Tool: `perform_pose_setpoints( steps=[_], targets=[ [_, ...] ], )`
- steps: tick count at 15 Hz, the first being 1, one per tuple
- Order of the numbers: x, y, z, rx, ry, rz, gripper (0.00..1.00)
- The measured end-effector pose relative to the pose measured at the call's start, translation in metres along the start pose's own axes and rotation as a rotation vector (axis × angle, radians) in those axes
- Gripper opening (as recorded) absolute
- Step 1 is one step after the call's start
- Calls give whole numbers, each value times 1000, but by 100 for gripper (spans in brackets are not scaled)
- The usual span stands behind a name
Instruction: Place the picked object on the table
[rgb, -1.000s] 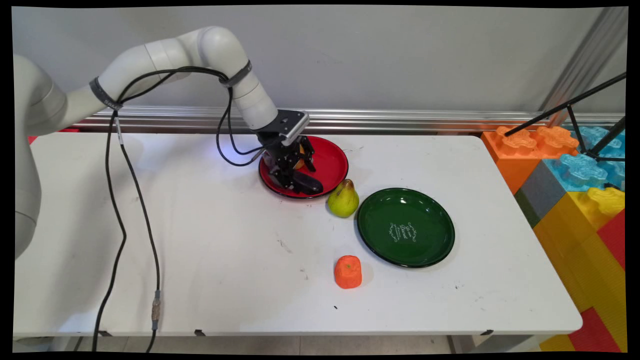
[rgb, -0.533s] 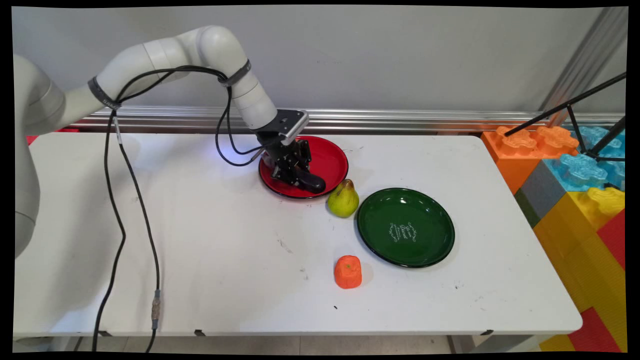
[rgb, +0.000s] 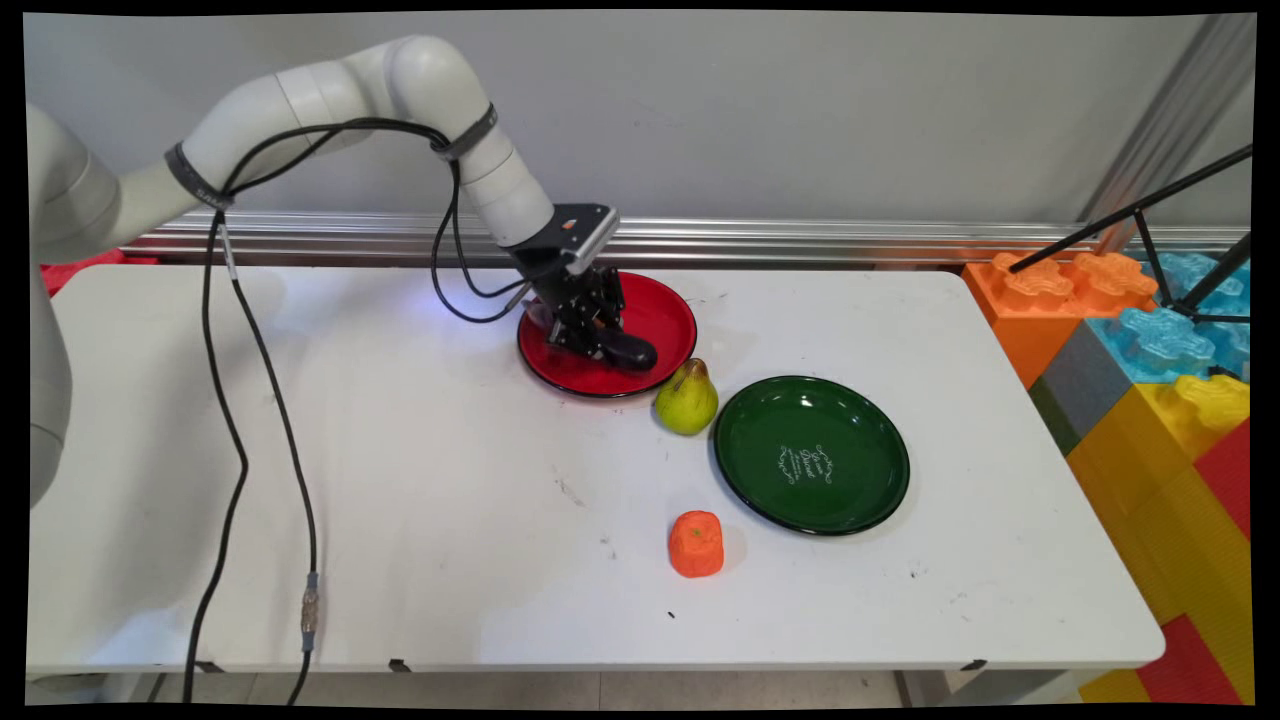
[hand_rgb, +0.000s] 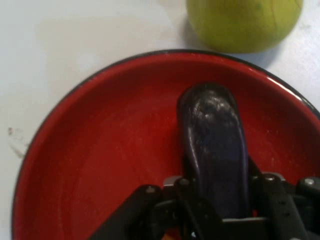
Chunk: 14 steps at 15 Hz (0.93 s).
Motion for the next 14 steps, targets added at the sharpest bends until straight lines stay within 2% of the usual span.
perform_pose_setpoints(
  steps=[7,14],
  targets=[
    [21,-5,-37,87,7,-120,0],
    [58,10,-80,176,18,-295,0]
  ],
)
